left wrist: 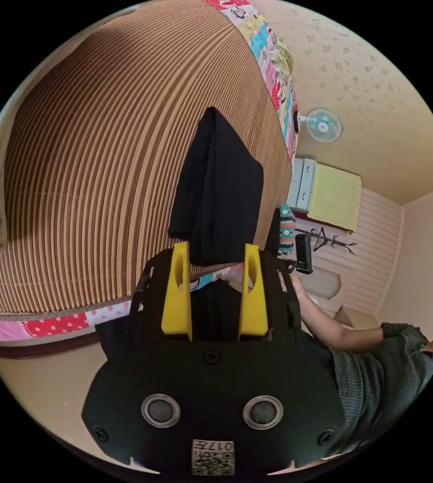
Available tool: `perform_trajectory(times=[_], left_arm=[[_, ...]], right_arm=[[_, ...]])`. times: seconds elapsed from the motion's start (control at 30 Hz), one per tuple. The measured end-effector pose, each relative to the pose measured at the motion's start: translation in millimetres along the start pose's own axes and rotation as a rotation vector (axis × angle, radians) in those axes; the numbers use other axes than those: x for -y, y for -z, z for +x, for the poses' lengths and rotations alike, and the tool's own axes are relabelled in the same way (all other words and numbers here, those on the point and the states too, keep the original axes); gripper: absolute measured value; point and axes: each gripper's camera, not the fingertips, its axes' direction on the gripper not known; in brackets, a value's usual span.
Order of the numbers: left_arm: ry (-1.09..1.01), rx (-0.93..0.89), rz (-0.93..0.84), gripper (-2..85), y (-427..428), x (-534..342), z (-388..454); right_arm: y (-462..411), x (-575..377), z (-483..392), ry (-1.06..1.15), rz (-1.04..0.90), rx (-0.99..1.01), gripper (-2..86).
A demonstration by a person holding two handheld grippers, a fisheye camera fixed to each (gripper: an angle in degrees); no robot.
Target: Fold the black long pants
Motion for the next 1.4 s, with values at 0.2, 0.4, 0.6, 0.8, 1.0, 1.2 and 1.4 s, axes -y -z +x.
perform_trajectory(times=[0.2, 0.4, 0.6, 0.8, 1.0, 1.2, 1.4], left_arm=[[-0.087, 0.096, -0.14, 18.1, -52, 74, -11], [0.15, -0.072, -0.159, 10.2, -60, 54, -35], [0.026, -0.072, -0.11, 5.2, 20, 5, -4], [-0.091, -0.012, 0.213, 5.2, 194, -32, 36], [0.03, 0.236, 0.526, 7.6, 342, -37, 32], [0.272, 0.409, 0.713, 8.9, 374, -72, -12], [0.215, 0.532, -0.002, 4.9, 180, -16, -57]], right_arm=[[12, 84, 34, 0.001, 0.037, 0.105, 19.6], [-19, 76, 60, -0.145, 0.058, 0.241, 17.4], [-25, 15, 35, -0.206, 0.029, 0.447, 11.8], [-41, 16, -109, 0.014, -0.042, 0.567, 10.3], [-86, 84, -270, 0.253, -0.121, 0.525, 11.9], [-153, 119, -328, 0.362, -0.396, -0.027, 6.3], [-100, 60, -204, 0.204, -0.437, -0.328, 1.2]])
